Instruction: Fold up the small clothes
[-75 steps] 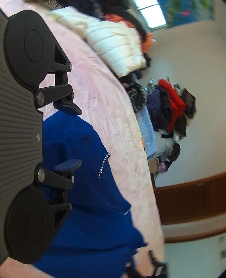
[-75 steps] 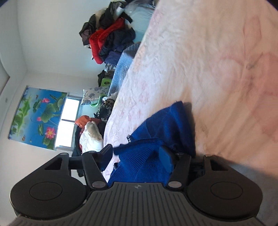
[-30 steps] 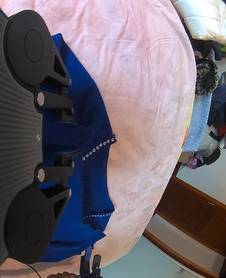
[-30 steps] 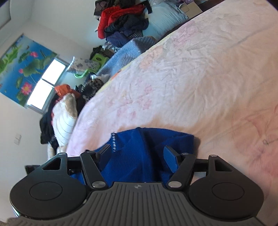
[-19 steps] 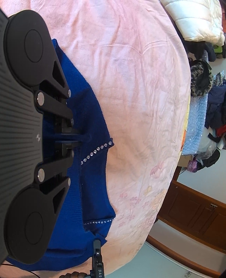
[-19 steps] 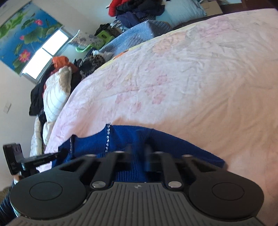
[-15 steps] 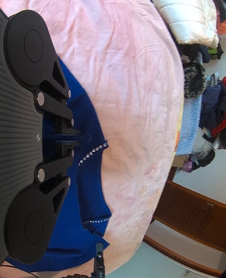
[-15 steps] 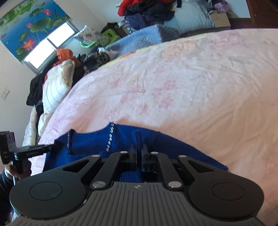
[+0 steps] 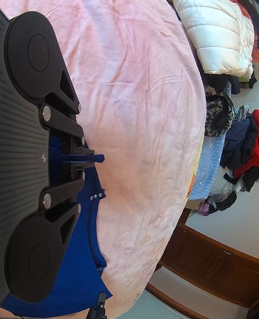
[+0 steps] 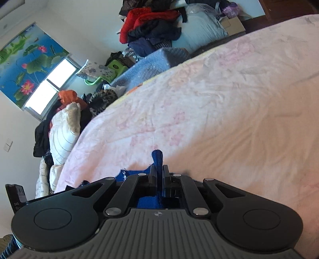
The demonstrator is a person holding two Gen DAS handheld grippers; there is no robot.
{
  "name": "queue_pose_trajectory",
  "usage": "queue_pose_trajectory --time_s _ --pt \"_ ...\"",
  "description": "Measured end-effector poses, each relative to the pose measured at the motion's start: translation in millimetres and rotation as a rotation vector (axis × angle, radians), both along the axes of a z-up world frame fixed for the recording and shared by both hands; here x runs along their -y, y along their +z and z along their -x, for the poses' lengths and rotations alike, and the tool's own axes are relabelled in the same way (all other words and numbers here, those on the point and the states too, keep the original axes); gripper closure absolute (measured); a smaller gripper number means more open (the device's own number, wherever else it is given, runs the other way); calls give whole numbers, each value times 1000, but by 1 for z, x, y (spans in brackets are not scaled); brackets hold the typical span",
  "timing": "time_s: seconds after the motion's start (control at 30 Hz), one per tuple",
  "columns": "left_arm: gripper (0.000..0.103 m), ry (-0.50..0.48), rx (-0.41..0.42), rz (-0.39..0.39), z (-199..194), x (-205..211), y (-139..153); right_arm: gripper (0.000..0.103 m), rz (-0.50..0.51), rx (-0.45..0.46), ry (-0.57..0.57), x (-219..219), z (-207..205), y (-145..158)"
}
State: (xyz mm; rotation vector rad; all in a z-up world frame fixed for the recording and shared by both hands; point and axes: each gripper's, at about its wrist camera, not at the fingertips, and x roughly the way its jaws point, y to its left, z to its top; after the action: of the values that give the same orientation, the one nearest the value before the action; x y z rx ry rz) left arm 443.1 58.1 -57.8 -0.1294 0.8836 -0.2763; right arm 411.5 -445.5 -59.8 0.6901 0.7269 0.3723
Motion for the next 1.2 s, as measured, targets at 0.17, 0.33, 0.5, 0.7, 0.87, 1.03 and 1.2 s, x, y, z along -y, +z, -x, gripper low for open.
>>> queue_pose_trajectory --time_s 0.17,0.33,0.5,0.7,0.87,1.03,1.2 --pt "99 -19 -60 42 -5 -2 -4 88 12 -100 22 -4 -9 -20" --pt "95 -31 -107 118 -2 -19 -4 47 -34 -54 23 2 10 -9" --pt "93 -28 -116 108 -2 -16 -10 45 -20 -87 46 4 16 -12" --pt "100 46 1 12 4 -8 7 94 80 -82 63 -12 14 -11" --pt "100 31 -17 -16 -3 -11 5 95 41 -63 22 1 8 -12" --pt "100 72 -28 -32 -6 -10 -8 84 -44 -87 5 4 11 -31" --pt "96 97 14 -84 5 -6 3 62 -35 -75 -48 8 31 -15"
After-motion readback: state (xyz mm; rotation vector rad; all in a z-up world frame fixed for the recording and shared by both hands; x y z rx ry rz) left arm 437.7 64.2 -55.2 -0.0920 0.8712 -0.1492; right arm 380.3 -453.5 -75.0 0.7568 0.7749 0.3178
